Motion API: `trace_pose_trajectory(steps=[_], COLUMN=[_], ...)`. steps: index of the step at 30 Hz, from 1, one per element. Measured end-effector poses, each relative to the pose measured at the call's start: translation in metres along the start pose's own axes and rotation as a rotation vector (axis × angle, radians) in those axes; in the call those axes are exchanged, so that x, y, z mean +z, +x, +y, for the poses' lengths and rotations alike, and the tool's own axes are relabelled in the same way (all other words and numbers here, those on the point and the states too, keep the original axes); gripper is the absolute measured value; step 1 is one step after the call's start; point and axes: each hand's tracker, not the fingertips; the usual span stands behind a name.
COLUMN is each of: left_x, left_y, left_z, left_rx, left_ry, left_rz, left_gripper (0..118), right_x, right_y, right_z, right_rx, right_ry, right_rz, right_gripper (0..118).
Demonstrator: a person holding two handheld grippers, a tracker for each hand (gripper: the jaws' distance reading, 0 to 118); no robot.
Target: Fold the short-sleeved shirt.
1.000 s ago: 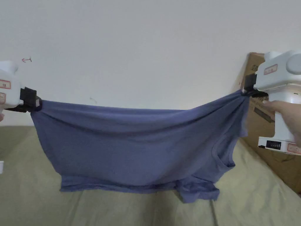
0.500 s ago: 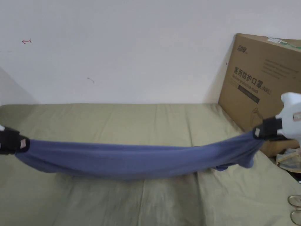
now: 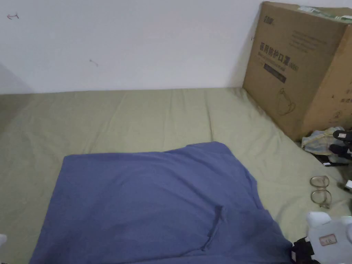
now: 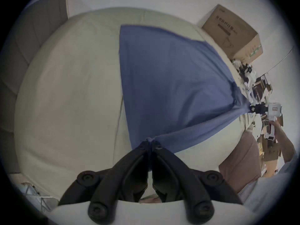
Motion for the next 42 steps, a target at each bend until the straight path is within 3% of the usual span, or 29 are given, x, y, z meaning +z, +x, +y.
trace_pose_trajectory(steps=[7, 8, 9, 10, 11, 12, 13, 14, 19, 23, 25, 26, 27, 28, 29, 36, 37, 38, 39, 40, 42], left_x=[-0.017, -0.016, -0.014, -0.010, -0.005, 0.003, 0.010, 0.022, 0.076, 0.095, 0.096, 0.096, 0.096, 0.091, 0.087, 0.050, 0.042, 0.032, 0.022, 0.013, -0.006], left_y=[-0.007, -0.006, -0.004, -0.003, -0.001, 0.002, 0.003, 0.006, 0.030, 0.053, 0.057, 0.061, 0.065, 0.063, 0.062, 0.036, 0.033, 0.029, 0.024, 0.021, 0.012], left_z=[-0.018, -0.018, -0.019, -0.019, -0.018, -0.020, -0.020, -0.020, -0.019, -0.021, -0.021, -0.022, -0.023, -0.026, -0.027, -0.026, -0.025, -0.023, -0.022, -0.022, -0.019], left_rx=[0.018, 0.014, 0.009, 0.001, -0.009, -0.006, 0.005, 0.028, 0.090, 0.102, 0.074, 0.057, 0.040, 0.031, 0.032, 0.078, 0.076, 0.079, 0.079, 0.089, 0.122], left_ry=[-0.014, -0.008, 0.007, 0.027, 0.047, 0.066, 0.088, 0.149, 0.388, 0.418, 0.408, 0.393, 0.377, 0.369, 0.360, 0.122, 0.091, 0.066, 0.067, 0.063, 0.041], left_rz=[0.003, 0.004, 0.014, 0.018, 0.040, 0.063, 0.059, 0.020, 0.050, 0.107, 0.118, 0.140, 0.170, 0.189, 0.203, 0.133, 0.140, 0.139, 0.144, 0.142, 0.146], left_gripper=[6, 15, 42, 74, 94, 103, 103, 117, 117, 115, 92, 69, 27, 2, 1, 4, 18, 43, 78, 95, 106], right_x=[-0.021, -0.022, -0.022, -0.019, -0.014, -0.007, 0.001, 0.015, 0.070, 0.089, 0.093, 0.094, 0.094, 0.092, 0.091, 0.070, 0.068, 0.065, 0.062, 0.059, 0.055], right_y=[-0.003, -0.004, -0.006, -0.007, -0.009, -0.011, -0.015, -0.020, -0.068, -0.107, -0.125, -0.131, -0.136, -0.139, -0.143, -0.147, -0.147, -0.147, -0.146, -0.145, -0.141], right_z=[-0.006, -0.005, -0.007, -0.007, -0.005, -0.004, -0.005, -0.004, -0.003, -0.007, -0.012, -0.014, -0.017, -0.017, -0.017, -0.021, -0.019, -0.019, -0.020, -0.022, -0.021], right_rx=[0.057, 0.059, 0.063, 0.065, 0.067, 0.062, 0.057, 0.051, 0.068, 0.059, 0.046, 0.031, 0.010, -0.003, -0.002, 0.030, 0.031, 0.034, 0.036, 0.037, 0.026], right_ry=[-0.041, -0.042, -0.042, -0.038, -0.015, 0.014, 0.043, 0.113, 0.350, 0.426, 0.451, 0.474, 0.493, 0.496, 0.486, 0.404, 0.395, 0.384, 0.370, 0.360, 0.347], right_rz=[-0.044, -0.046, -0.051, -0.057, -0.085, -0.122, -0.126, -0.075, -0.054, -0.021, 0.007, 0.041, 0.074, 0.082, 0.075, 0.091, 0.086, 0.081, 0.080, 0.082, 0.087], right_gripper=[4, 11, 31, 61, 85, 94, 94, 108, 108, 108, 101, 87, 43, 6, 0, 0, 0, 0, 0, 0, 0])
